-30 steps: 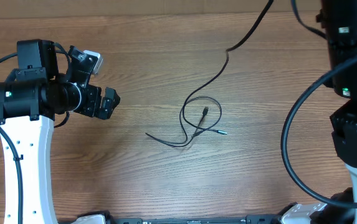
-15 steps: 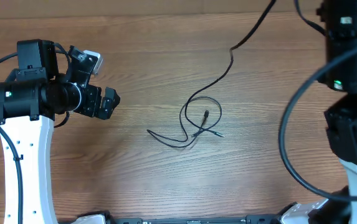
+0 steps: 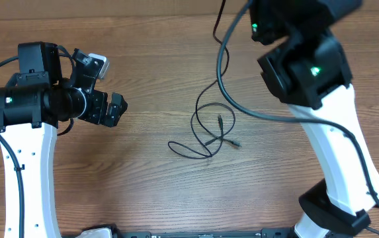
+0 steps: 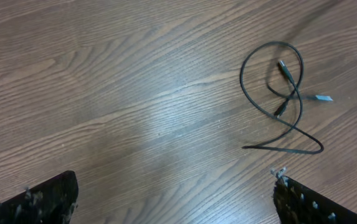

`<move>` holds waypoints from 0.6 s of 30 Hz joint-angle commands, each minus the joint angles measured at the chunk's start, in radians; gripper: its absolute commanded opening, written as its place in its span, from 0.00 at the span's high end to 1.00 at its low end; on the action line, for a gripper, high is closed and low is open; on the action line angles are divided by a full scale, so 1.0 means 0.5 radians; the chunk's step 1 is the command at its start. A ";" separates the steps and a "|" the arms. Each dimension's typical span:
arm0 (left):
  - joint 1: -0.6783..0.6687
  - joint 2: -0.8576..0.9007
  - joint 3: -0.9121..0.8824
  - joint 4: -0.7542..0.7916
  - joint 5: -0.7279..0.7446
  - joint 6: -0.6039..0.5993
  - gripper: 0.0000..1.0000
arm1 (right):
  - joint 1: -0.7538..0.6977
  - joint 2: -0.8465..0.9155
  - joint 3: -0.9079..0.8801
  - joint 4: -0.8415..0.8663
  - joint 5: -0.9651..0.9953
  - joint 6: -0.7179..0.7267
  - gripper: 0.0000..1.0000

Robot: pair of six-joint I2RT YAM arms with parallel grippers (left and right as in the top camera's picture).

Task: Untangle cables
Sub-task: 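Pull the held cable up and away to the upper right, then carry the cable off the table to the upper right and release it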

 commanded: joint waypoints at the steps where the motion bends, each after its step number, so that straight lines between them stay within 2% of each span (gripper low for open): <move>1: 0.010 -0.002 0.017 -0.004 0.029 0.024 0.00 | -0.021 0.010 0.029 0.021 0.047 0.148 0.96; 7: 0.010 -0.002 0.017 -0.004 0.029 0.024 0.01 | -0.021 0.021 0.029 0.040 -0.036 0.435 0.96; 11: 0.010 -0.002 0.017 -0.004 0.028 0.024 0.00 | -0.017 0.021 0.029 0.123 -0.188 0.465 0.96; 18: 0.010 -0.002 0.017 -0.004 0.029 0.024 0.00 | -0.017 0.021 0.029 0.134 -0.307 0.712 0.96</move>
